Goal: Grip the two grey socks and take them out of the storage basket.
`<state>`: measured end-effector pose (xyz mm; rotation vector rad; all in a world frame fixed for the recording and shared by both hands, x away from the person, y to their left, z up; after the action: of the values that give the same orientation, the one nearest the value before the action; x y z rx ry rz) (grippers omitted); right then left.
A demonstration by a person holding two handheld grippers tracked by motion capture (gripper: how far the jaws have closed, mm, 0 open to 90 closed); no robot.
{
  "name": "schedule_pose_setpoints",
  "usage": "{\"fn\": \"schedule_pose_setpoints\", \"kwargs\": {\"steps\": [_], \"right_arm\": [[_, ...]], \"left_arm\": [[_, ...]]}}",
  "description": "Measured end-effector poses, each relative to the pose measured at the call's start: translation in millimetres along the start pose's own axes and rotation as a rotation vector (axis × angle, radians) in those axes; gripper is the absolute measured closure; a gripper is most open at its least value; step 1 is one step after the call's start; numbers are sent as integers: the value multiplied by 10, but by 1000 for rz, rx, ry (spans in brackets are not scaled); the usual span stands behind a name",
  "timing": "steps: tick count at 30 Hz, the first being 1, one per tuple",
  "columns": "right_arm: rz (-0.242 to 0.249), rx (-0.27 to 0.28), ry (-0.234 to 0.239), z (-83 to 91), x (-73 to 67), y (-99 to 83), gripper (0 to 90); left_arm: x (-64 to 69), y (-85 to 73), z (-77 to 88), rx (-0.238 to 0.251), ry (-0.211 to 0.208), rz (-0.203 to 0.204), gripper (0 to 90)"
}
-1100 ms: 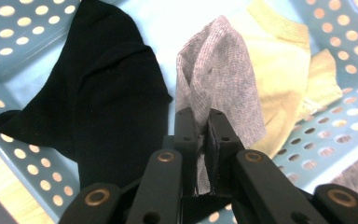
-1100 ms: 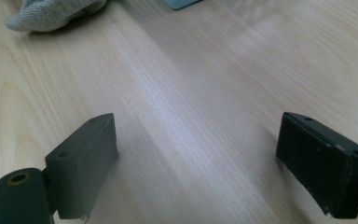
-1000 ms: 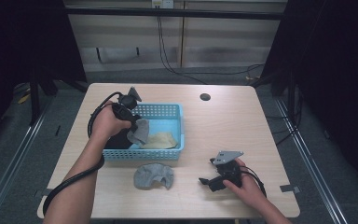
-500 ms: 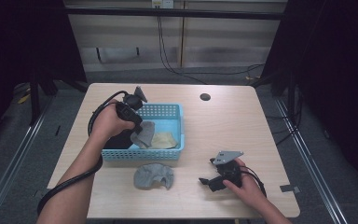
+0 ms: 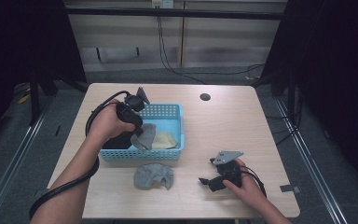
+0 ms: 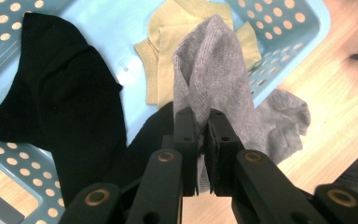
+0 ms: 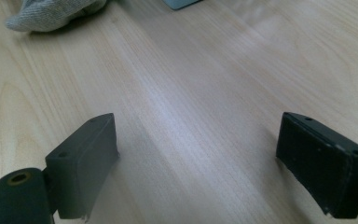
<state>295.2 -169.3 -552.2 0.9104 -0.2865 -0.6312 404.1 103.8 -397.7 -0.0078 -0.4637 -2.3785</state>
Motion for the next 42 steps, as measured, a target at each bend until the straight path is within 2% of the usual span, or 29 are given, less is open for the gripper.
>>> {"fn": "schedule_pose_setpoints", "kwargs": {"steps": [10,14,18,24,29,31,33,42], "right_arm": [[1,-3,-2,2,1,-1,119],[1,-3,-3,2,1,-1,119],[1,-3,-4,1,1,-1,119],[1,-3,-3,1,1,-1,119],[-2,-4,1,1,-3,-1,119],[0,-3,-3,1,0,-1,119],[1,-3,-2,2,0,-1,119],[0,0,0,0,0,0,118]], "left_arm": [[70,-92,32,7,-10,-16,841],[-21,-78,82,13,20,6,841],[-130,-58,107,21,26,36,842],[-171,-28,177,24,29,38,842],[-108,11,281,34,20,33,842],[-77,9,312,23,18,31,842],[-37,0,323,25,1,35,841],[205,-95,358,-11,-30,-34,842]]}}
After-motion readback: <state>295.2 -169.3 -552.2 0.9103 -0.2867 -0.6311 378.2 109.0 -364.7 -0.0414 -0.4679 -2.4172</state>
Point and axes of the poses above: each handheld gripper's, and its own axes: z roughly backward along the jaws, y roughly out of its top, x roughly to its right, the point moved 6 cm from there along -z, roughly forward along the jaws, and after that the axes turned 7 degrees about x, right-handed, at the moved point
